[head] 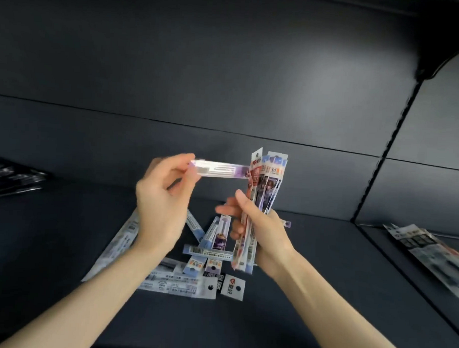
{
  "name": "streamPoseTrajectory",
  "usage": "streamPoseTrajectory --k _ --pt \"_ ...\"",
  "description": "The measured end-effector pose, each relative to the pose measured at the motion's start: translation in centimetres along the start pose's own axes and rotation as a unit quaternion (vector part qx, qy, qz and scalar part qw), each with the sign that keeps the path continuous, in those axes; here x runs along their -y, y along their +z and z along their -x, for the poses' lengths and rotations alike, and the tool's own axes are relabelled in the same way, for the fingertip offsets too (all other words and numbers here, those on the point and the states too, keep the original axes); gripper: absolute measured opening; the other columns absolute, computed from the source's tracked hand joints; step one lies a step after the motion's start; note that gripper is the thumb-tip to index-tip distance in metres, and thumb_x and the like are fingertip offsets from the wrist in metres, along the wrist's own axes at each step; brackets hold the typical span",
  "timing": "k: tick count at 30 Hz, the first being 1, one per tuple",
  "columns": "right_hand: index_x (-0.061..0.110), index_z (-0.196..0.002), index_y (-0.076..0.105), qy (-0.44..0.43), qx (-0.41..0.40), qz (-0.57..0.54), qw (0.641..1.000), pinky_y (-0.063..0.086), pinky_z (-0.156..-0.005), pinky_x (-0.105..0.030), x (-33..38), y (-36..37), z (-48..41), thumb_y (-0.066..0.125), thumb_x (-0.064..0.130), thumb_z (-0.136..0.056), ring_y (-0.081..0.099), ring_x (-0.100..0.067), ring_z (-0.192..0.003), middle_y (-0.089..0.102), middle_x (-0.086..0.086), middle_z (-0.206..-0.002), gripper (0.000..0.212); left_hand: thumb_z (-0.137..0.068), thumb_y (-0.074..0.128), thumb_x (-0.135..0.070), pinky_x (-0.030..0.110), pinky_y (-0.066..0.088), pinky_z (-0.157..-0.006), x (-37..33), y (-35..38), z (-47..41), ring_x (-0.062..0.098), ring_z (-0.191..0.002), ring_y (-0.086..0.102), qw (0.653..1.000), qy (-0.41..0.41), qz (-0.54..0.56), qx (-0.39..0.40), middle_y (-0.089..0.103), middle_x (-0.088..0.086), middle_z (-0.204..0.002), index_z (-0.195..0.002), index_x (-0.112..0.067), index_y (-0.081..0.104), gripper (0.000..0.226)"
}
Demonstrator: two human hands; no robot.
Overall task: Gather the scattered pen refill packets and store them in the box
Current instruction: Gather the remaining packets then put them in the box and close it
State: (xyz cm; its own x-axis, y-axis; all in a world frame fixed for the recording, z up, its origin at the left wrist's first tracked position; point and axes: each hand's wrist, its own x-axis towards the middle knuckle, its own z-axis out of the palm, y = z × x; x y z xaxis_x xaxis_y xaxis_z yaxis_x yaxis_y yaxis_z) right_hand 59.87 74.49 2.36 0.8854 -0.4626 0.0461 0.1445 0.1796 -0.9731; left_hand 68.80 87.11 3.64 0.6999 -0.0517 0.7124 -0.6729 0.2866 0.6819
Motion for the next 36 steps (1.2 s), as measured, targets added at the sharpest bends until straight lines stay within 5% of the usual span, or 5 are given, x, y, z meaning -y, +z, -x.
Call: streamPoseTrajectory --k 6,16,22,29,36 --pt "0.01 -0.096 0.068 0.023 0.011 -0.096 0.995 0.052 -0.065 -0.031 -0.3 0.2 0.1 0.068 0.045 -0.072 0.059 -0.016 -0.066 0.071 0.0 -0.084 0.042 -0.082 0.066 -0.013 0.019 0.051 -0.078 0.6 -2.2 5.1 0.004 -0.089 0.064 0.942 0.162 -0.119 0.268 0.066 -0.002 -0.09 -0.089 -0.006 0.073 0.013" --pt "0.008 -0.089 0.063 -0.025 -0.001 0.009 1.0 0.046 -0.058 -0.03 -1.6 -1.5 1.2 0.055 0.004 -0.091 0.047 -0.014 -0.052 0.049 -0.004 -0.061 0.009 -0.057 0.06 -0.074 -0.003 0.022 -0.094 4.8 -8.7 1.8 -0.019 -0.123 0.032 0.783 -0.132 -0.269 0.545 0.037 -0.03 -0.137 -0.133 -0.04 0.044 0.085" --pt "0.01 -0.068 0.054 -0.058 0.003 0.086 0.995 0.045 -0.057 -0.029 -1.7 -1.5 1.4 0.062 0.005 -0.088 0.045 -0.014 -0.05 0.049 -0.003 -0.057 0.022 -0.076 0.068 -0.052 0.027 0.021 -0.116 5.7 -6.7 1.4 -0.004 -0.137 0.024 0.754 -0.109 -0.266 0.59 0.028 -0.021 -0.15 -0.144 -0.038 0.031 0.078" --pt "0.012 -0.067 0.055 -0.058 -0.005 0.085 0.995 0.044 -0.06 -0.032 -2.0 -1.6 1.1 0.06 0.007 -0.089 0.046 -0.014 -0.05 0.053 -0.002 -0.058 0.023 -0.079 0.071 -0.042 0.015 0.039 -0.08 5.3 -4.9 1.7 0.001 -0.094 0.055 0.812 -0.064 -0.272 0.513 0.057 -0.015 -0.099 -0.108 -0.024 0.066 0.034" --pt "0.011 -0.069 0.055 -0.061 0.005 0.09 0.994 0.046 -0.058 -0.028 -1.9 -1.7 1.3 0.06 0.007 -0.09 0.046 -0.013 -0.05 0.053 -0.001 -0.058 0.022 -0.075 0.069 -0.052 0.022 0.042 -0.091 4.6 -4.7 2.0 0.003 -0.102 0.052 0.789 -0.07 -0.291 0.537 0.057 -0.014 -0.105 -0.108 -0.032 0.065 0.039"
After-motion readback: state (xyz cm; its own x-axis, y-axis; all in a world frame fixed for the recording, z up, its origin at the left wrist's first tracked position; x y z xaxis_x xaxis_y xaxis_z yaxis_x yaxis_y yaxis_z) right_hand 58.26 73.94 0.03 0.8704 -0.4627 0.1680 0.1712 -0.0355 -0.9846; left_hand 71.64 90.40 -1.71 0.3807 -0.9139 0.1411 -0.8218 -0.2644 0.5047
